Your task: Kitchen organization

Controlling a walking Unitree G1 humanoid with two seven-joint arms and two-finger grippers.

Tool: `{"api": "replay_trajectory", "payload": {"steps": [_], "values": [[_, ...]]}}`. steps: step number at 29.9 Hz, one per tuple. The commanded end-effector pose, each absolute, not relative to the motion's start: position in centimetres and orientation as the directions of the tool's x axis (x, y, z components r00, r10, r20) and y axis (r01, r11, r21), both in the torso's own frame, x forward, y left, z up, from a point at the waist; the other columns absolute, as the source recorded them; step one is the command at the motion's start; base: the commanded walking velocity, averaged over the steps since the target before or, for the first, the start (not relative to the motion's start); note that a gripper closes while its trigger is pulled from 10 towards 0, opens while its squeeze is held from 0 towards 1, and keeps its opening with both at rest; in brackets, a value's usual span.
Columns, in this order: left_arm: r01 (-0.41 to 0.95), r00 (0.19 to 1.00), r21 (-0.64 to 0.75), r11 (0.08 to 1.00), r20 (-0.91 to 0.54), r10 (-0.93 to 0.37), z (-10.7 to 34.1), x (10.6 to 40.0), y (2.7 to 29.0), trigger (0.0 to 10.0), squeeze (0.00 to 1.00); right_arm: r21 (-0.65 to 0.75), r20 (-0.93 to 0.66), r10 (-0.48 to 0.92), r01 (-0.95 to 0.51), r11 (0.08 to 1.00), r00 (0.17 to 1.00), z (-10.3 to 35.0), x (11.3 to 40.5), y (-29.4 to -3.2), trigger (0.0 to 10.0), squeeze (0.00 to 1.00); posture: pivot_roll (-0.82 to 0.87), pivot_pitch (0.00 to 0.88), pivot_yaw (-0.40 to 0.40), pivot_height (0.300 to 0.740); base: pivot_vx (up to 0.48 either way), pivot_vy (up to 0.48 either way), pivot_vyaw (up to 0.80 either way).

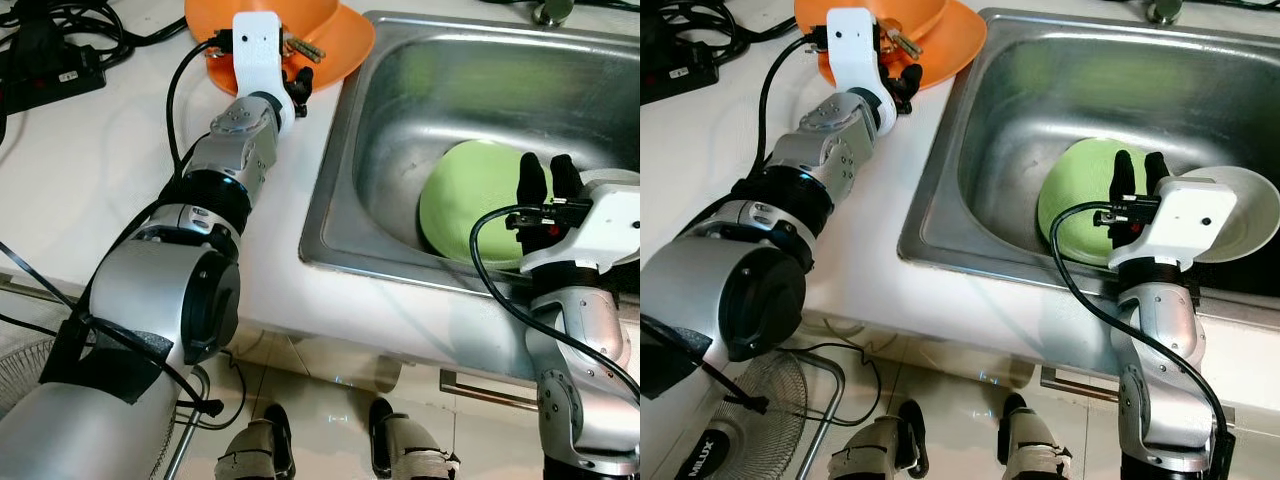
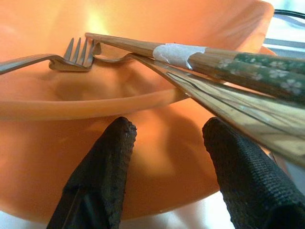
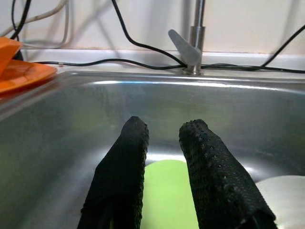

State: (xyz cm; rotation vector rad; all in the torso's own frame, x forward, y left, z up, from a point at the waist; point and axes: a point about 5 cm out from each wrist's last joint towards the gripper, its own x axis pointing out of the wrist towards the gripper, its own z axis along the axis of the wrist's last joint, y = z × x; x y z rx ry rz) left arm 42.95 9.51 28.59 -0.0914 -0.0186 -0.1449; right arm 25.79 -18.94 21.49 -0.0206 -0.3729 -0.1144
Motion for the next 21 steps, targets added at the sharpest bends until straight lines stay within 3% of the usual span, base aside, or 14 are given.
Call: {"api": "replay_trajectory", "payload": {"steps": [1, 13, 21], "values": [[0.101, 0.990, -0.112, 0.989, -0.088, -0.111, 26.5, 42.9, 10.1, 10.0, 0.00, 0.007, 0.315, -0.124, 0.129, 0.992, 0.941, 20.6, 25.4, -19.3, 10.0, 0.00, -0.27, 0.335, 0.075, 0.740, 0.000, 0.000, 0.00], [0.196, 0.949, -0.271, 0.942, -0.189, -0.252, 25.9, 42.7, 9.3, 10.0, 0.00, 0.017, 0.302, -0.084, 0.082, 0.996, 0.950, 20.4, 26.6, -18.5, 10.0, 0.00, -0.19, 0.300, 0.065, 0.740, 0.000, 0.000, 0.00], [0.220, 0.938, -0.276, 0.935, -0.202, -0.281, 26.6, 42.7, 9.6, 10.0, 0.00, 0.028, 0.318, -0.062, 0.056, 0.998, 0.946, 20.6, 27.5, -17.8, 10.0, 0.00, -0.15, 0.279, 0.082, 0.740, 0.000, 0.000, 0.00]]}}
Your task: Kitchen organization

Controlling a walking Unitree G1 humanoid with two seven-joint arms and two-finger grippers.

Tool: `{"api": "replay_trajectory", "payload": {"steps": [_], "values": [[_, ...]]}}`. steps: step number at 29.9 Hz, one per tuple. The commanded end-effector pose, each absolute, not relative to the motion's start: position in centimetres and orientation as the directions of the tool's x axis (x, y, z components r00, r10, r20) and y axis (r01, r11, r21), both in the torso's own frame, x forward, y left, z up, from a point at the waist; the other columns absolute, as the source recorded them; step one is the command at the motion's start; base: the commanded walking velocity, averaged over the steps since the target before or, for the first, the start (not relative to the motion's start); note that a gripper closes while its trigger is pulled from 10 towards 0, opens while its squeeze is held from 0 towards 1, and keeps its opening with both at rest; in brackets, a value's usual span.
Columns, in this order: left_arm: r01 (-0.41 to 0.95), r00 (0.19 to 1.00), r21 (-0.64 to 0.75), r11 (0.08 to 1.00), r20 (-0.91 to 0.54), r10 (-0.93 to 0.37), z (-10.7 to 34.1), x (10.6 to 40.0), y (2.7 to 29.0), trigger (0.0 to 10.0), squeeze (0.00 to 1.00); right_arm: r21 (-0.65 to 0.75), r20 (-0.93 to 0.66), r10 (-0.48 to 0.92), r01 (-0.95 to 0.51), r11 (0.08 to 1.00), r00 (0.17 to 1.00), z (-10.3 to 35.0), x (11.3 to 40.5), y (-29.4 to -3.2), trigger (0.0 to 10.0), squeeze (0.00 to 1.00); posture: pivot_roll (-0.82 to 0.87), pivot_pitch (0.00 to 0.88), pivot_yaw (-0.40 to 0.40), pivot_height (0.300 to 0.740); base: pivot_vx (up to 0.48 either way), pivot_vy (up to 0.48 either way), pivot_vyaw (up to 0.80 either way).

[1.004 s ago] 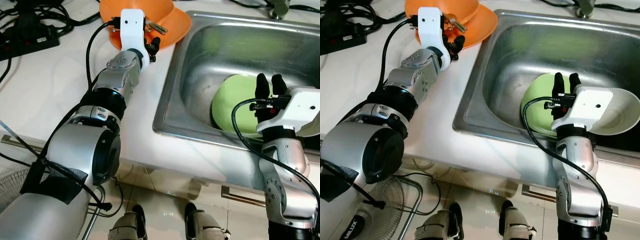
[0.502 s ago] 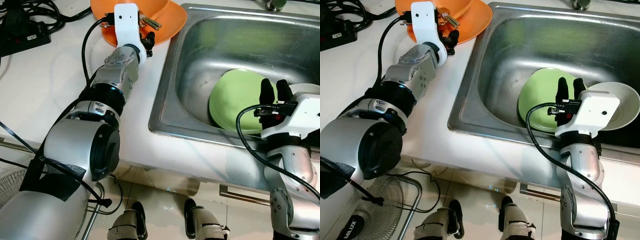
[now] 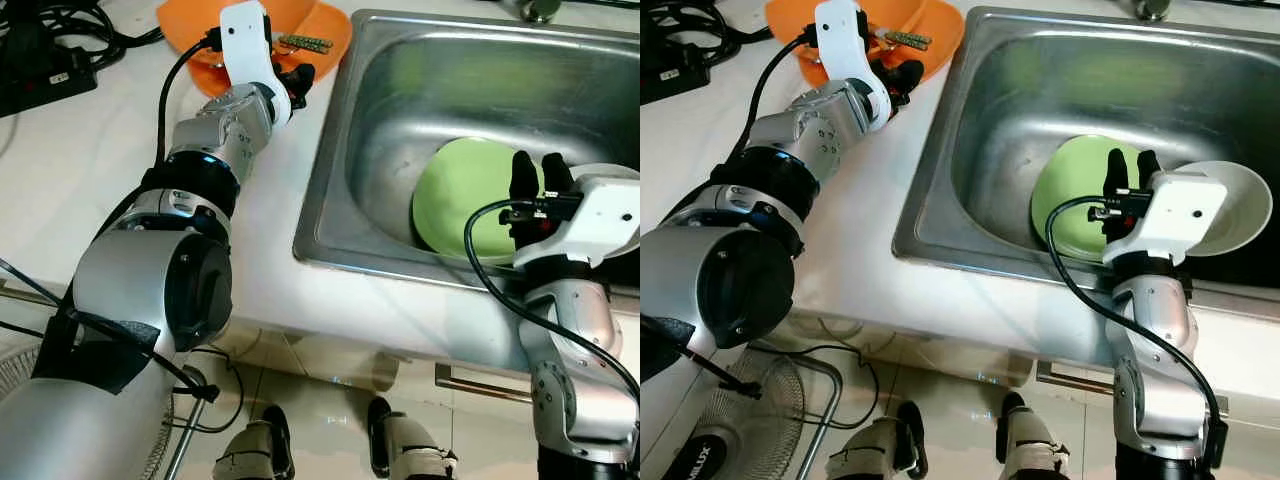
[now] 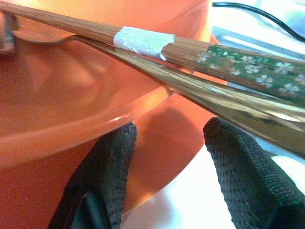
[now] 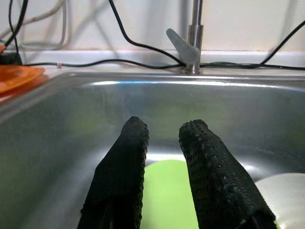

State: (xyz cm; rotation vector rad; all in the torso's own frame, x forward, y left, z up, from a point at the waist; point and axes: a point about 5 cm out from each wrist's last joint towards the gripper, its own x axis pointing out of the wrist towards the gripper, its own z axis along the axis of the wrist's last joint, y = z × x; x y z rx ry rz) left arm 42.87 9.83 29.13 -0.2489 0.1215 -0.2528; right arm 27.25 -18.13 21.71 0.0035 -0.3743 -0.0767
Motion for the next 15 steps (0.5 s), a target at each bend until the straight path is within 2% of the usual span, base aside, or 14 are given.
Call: {"api": "replay_trajectory", "payload": {"steps": [1, 10, 15], "values": [[0.230, 0.935, -0.280, 0.932, -0.203, -0.292, 26.8, 42.6, 9.6, 10.0, 0.00, 0.031, 0.319, -0.063, 0.056, 0.998, 0.946, 20.6, 27.6, -17.8, 10.0, 0.00, -0.15, 0.273, 0.090, 0.740, 0.000, 0.000, 0.00], [0.246, 0.910, -0.305, 0.920, -0.253, -0.327, 26.7, 42.4, 10.0, 10.0, 0.00, 0.044, 0.340, -0.079, 0.068, 0.997, 0.937, 20.7, 28.3, -18.0, 10.0, 0.00, -0.12, 0.238, 0.116, 0.740, 0.000, 0.000, 0.00], [0.187, 0.891, -0.348, 0.919, -0.333, -0.308, 24.6, 42.0, 10.9, 10.0, 0.00, 0.049, 0.345, -0.072, 0.058, 0.997, 0.936, 20.6, 29.0, -17.7, 10.0, 0.00, -0.10, 0.220, 0.113, 0.740, 0.000, 0.000, 0.00]]}}
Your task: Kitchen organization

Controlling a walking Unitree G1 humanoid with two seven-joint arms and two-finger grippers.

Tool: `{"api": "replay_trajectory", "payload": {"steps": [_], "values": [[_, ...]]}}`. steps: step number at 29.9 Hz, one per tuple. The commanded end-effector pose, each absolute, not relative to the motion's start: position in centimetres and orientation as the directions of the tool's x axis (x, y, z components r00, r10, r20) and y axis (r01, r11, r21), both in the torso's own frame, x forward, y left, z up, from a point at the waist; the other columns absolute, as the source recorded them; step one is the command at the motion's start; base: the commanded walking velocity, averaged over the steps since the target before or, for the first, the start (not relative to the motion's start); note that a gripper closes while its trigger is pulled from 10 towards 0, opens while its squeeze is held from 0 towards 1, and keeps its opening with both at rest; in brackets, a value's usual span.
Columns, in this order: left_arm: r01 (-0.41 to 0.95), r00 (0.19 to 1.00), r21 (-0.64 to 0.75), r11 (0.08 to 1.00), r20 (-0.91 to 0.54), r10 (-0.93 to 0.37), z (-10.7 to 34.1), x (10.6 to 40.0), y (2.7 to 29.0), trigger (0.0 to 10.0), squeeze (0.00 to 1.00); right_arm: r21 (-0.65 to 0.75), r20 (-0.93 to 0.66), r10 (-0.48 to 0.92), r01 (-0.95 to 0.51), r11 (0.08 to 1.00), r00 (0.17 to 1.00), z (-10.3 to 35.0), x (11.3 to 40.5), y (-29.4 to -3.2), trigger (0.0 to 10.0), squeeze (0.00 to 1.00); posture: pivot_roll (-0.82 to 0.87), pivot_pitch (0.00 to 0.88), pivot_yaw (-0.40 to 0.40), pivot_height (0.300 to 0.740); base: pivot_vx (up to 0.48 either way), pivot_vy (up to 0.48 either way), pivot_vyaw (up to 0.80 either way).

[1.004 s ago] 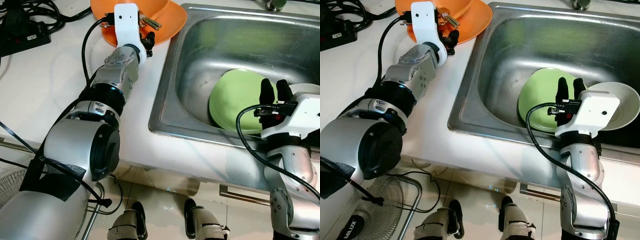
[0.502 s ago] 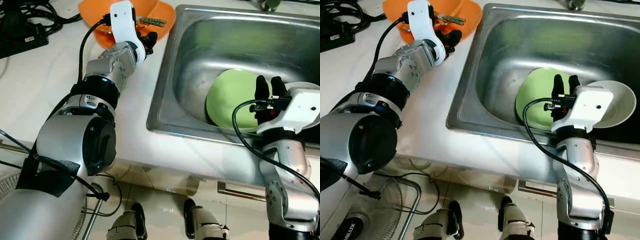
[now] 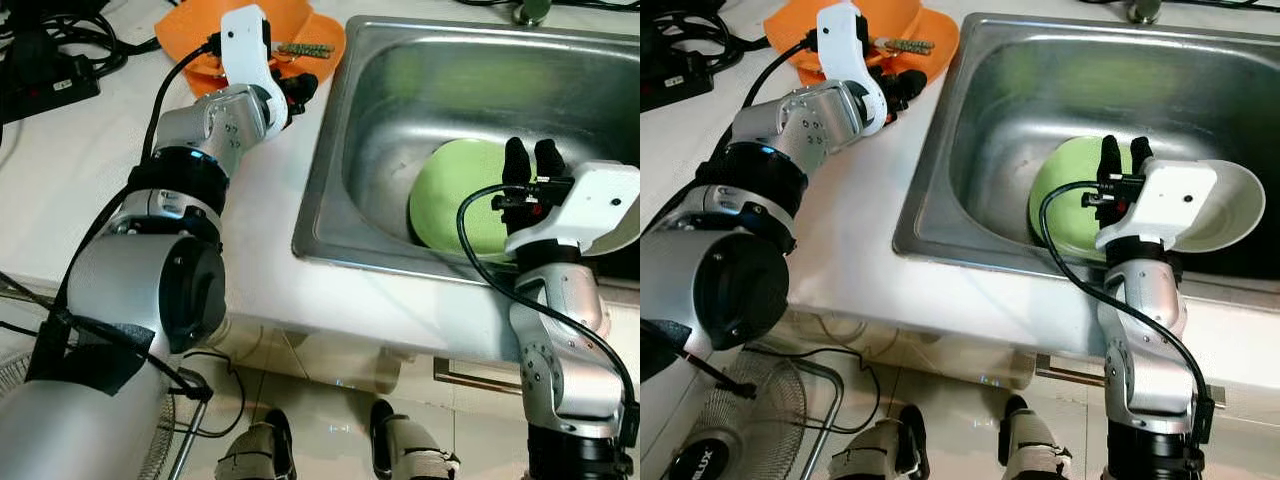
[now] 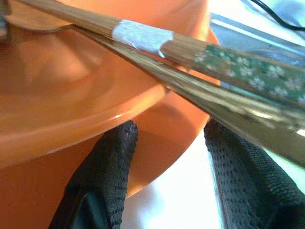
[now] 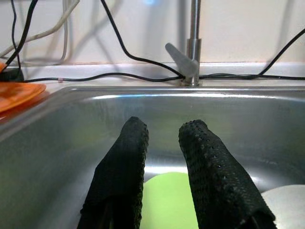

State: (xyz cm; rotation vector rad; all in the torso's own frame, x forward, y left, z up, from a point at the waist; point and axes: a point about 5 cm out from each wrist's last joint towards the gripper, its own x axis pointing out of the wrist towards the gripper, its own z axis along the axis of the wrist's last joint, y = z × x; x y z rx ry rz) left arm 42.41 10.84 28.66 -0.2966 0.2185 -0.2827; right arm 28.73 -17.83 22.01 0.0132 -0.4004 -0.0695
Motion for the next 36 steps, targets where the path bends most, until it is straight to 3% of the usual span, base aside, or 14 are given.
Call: {"api": "replay_trajectory", "payload": {"steps": [1, 5, 15, 28, 36], "values": [[0.167, 0.887, -0.346, 0.923, -0.356, -0.294, 23.9, 41.8, 11.2, 10.0, 0.00, 0.050, 0.347, -0.067, 0.053, 0.997, 0.936, 20.6, 29.1, -17.6, 10.0, 0.00, -0.09, 0.217, 0.111, 0.740, 0.000, 0.000, 0.00], [0.116, 0.863, -0.321, 0.940, -0.437, -0.256, 21.2, 41.0, 11.4, 10.0, 0.00, 0.053, 0.353, -0.055, 0.039, 0.998, 0.934, 20.8, 29.6, -17.4, 10.0, 0.00, -0.08, 0.206, 0.106, 0.740, 0.000, 0.000, 0.00], [0.052, 0.852, -0.336, 0.941, -0.477, -0.217, 19.8, 37.9, 12.1, 10.0, 0.00, 0.059, 0.372, -0.036, 0.015, 0.998, 0.928, 21.0, 30.7, -17.0, 10.0, 0.00, -0.03, 0.189, 0.086, 0.740, 0.000, 0.000, 0.00], [0.000, 0.887, -0.318, 0.948, -0.438, -0.147, 21.8, 34.5, 13.6, 10.0, 0.00, 0.074, 0.399, -0.002, -0.029, 0.997, 0.917, 21.2, 32.1, -16.0, 10.0, 0.00, 0.03, 0.152, 0.081, 0.740, 0.000, 0.000, 0.00], [0.038, 0.923, -0.234, 0.971, -0.364, -0.124, 25.3, 32.9, 13.9, 10.0, 0.00, 0.082, 0.412, 0.004, -0.042, 0.996, 0.911, 21.2, 32.6, -15.7, 10.0, 0.00, 0.08, 0.141, 0.081, 0.740, 0.000, 0.000, 0.00]]}}
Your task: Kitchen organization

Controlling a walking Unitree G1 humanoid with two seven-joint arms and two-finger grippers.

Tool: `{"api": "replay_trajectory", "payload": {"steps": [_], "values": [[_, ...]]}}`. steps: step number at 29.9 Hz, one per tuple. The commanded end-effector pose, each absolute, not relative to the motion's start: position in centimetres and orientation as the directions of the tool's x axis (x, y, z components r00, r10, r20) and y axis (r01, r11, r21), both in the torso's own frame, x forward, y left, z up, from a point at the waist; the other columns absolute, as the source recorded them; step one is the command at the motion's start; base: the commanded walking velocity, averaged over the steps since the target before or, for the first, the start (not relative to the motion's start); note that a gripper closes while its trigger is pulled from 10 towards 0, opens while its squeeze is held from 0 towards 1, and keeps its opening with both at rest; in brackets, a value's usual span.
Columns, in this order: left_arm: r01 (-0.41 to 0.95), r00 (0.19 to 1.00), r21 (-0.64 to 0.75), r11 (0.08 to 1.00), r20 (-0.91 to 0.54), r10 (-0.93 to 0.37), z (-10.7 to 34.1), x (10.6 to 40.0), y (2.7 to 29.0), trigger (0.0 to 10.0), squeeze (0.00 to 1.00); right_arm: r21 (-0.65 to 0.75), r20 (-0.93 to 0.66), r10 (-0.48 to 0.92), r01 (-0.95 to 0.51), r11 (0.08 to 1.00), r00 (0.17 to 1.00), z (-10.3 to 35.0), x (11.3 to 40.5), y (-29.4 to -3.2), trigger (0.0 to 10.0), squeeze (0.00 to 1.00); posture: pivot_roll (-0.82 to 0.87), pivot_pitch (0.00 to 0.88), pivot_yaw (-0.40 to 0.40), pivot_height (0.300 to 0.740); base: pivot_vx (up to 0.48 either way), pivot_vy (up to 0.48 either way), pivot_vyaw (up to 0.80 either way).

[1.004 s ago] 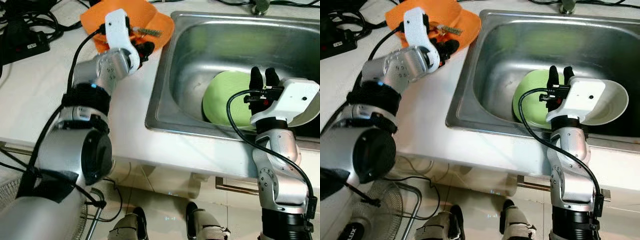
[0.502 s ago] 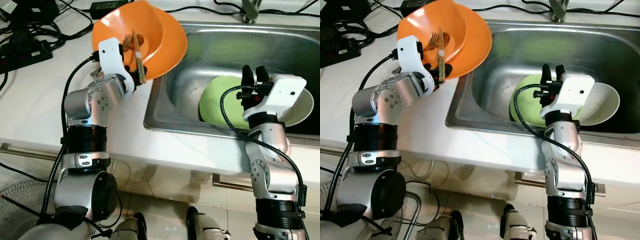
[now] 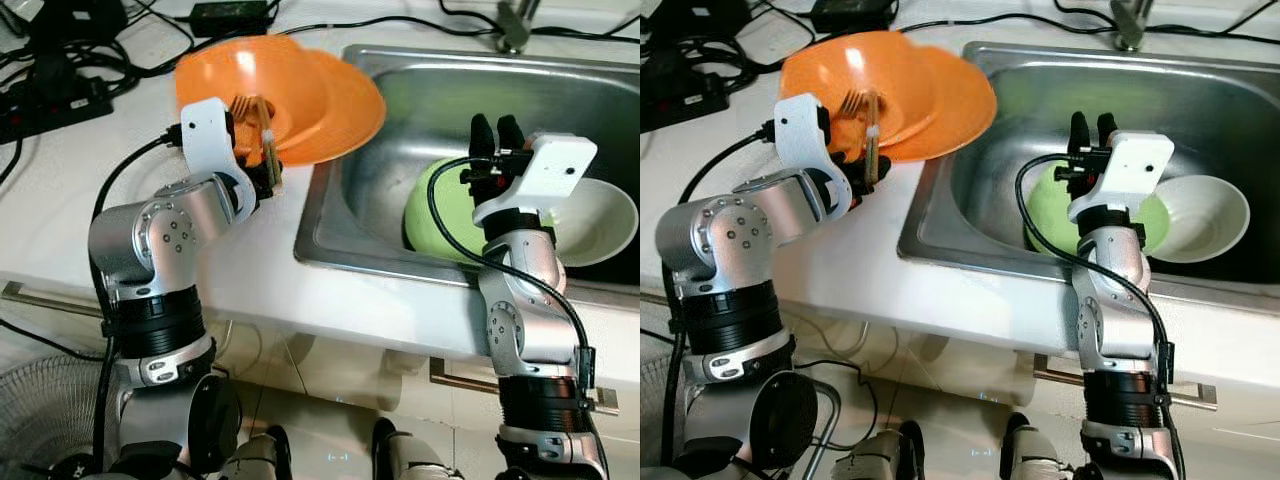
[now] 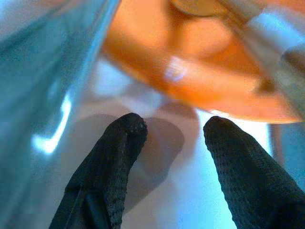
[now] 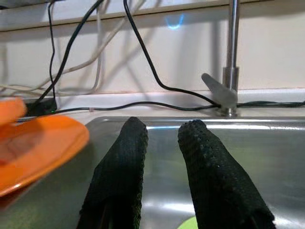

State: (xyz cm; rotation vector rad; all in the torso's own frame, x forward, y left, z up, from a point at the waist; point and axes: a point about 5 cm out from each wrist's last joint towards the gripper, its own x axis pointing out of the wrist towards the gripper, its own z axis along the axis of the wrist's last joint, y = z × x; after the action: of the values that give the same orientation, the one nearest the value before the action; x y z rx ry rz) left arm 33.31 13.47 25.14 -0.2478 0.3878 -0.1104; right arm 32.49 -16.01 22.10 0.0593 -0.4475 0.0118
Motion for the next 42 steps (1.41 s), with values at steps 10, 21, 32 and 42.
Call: {"api": "replay_trajectory", "payload": {"steps": [10, 21, 32, 42], "values": [[0.093, 0.953, -0.216, 0.972, -0.262, -0.149, 26.7, 32.7, 13.3, 10.0, 0.00, 0.096, 0.418, 0.011, -0.056, 0.994, 0.908, 21.2, 33.1, -15.2, 10.0, 0.00, 0.08, 0.133, 0.076, 0.740, 0.000, 0.000, 0.00], [0.229, 0.957, 0.111, 0.967, -0.209, -0.202, 22.2, 31.6, 12.7, 10.0, 0.00, 0.096, 0.422, 0.020, -0.067, 0.993, 0.906, 21.2, 33.3, -15.0, 10.0, 0.00, 0.07, 0.138, 0.065, 0.740, 0.000, 0.000, 0.00], [0.390, 0.919, 0.427, 0.816, -0.121, -0.375, 21.5, 30.0, 11.7, 10.0, 0.00, 0.100, 0.412, 0.037, -0.085, 0.991, 0.911, 21.3, 33.8, -15.0, 10.0, 0.00, 0.08, 0.123, 0.054, 0.740, 0.000, 0.000, 0.00], [0.494, 0.832, 0.574, 0.652, -0.096, -0.546, 20.2, 28.9, 9.1, 10.0, 0.00, 0.166, 0.365, 0.041, -0.108, 0.980, 0.930, 21.1, 34.1, -14.7, 10.0, 0.00, 0.05, 0.109, 0.054, 0.740, 0.000, 0.000, 0.00]]}}
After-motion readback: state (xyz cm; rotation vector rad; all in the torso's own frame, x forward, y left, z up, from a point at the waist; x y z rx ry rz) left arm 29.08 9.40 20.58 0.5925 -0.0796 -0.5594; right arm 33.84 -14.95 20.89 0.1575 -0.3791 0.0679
